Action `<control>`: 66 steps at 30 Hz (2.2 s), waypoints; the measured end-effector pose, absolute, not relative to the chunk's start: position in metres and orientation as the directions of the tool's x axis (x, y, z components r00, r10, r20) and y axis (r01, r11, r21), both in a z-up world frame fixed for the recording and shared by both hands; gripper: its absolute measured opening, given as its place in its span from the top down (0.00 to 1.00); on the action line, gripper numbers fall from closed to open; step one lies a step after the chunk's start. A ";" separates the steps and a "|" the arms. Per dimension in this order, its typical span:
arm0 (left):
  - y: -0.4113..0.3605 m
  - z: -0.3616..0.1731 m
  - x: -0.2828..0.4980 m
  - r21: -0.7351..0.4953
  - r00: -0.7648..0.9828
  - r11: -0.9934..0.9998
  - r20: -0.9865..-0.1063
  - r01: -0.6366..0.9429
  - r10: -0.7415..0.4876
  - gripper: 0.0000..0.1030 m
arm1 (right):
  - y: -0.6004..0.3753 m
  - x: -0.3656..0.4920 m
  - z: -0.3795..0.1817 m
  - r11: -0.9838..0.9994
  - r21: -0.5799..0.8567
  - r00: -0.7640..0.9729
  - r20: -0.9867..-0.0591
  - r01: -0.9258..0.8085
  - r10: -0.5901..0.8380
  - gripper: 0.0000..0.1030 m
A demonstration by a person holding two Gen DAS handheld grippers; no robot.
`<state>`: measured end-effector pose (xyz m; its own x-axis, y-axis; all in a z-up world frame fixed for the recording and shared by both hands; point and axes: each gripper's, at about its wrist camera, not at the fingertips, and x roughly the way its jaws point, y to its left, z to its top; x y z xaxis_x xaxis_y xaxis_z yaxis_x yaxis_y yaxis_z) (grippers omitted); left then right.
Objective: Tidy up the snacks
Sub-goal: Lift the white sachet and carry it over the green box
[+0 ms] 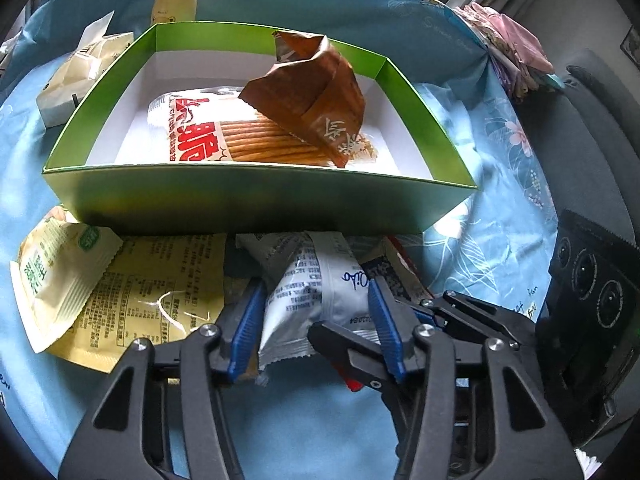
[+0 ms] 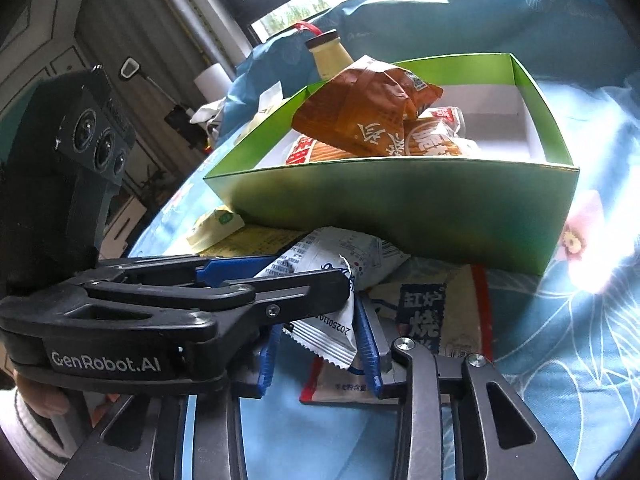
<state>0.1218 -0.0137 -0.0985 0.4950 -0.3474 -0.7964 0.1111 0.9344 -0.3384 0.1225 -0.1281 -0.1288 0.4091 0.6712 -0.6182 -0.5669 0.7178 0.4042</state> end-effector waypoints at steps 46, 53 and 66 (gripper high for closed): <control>-0.034 -0.014 0.054 -0.242 0.654 0.952 -0.692 0.189 -0.306 0.50 | -0.145 0.054 -0.052 0.703 0.333 0.523 -0.488 -0.628 0.699 0.65; -0.036 -0.007 0.054 -0.235 0.664 0.951 -0.681 0.201 -0.308 0.50 | -0.148 0.054 -0.046 0.704 0.328 0.535 -0.475 -0.630 0.699 0.65; -0.041 0.003 0.062 -0.218 0.677 0.950 -0.667 0.223 -0.311 0.50 | -0.152 0.062 -0.037 0.710 0.322 0.555 -0.454 -0.627 0.697 0.65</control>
<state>0.0617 -0.0412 0.0031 0.6771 -0.3112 -0.6669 0.2226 0.9503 -0.2176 0.0616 -0.1524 -0.0367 0.5553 0.6966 -0.4544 -0.6266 0.7096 0.3221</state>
